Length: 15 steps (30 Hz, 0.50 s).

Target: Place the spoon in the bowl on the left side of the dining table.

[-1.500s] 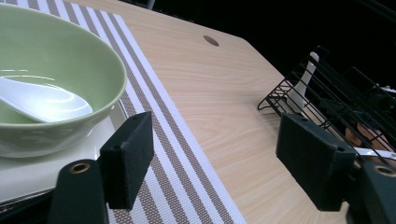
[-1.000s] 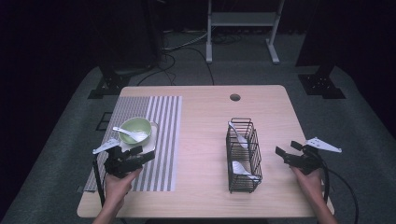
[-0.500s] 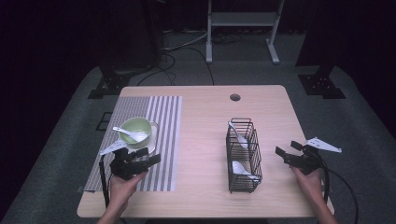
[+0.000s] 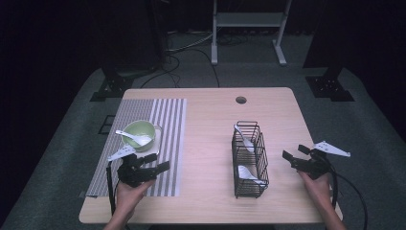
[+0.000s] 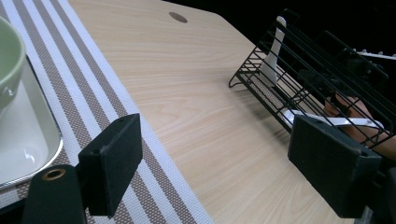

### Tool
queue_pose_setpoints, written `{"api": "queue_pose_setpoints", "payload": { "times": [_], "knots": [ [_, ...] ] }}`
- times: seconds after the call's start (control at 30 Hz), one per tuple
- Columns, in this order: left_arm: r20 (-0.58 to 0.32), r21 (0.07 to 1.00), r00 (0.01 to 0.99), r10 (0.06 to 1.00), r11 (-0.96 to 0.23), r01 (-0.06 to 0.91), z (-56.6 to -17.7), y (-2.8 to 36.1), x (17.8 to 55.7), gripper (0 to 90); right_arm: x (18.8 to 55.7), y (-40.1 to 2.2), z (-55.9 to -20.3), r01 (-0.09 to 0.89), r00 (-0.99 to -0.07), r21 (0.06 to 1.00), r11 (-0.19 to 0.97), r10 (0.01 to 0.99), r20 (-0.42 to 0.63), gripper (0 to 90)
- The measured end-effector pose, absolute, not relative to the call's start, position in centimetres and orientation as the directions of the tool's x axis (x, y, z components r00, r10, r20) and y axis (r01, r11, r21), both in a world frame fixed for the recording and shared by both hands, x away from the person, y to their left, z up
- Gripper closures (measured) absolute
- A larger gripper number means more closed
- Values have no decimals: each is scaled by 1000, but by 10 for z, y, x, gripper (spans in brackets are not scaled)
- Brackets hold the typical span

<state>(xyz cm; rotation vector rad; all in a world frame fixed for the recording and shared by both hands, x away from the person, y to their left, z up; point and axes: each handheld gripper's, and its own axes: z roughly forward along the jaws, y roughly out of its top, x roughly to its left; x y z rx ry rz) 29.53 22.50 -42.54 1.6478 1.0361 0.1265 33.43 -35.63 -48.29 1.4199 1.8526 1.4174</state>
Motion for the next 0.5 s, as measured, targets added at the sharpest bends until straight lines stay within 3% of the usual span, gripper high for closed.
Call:
{"api": "queue_pose_setpoints", "payload": {
  "times": [0.33,0.37,0.5],
  "knots": [
    [-415,831,621,665,0,556,-429,219,293,168,334,-356,-483,465,-400,885,-36,883,246,129],
    [-418,827,621,663,-6,562,-429,217,292,124,334,-357,-483,466,-400,884,-37,883,248,129],
    [-415,830,627,659,-7,557,-428,215,291,120,335,-357,-483,469,-403,882,-42,879,256,129]
  ]
}}
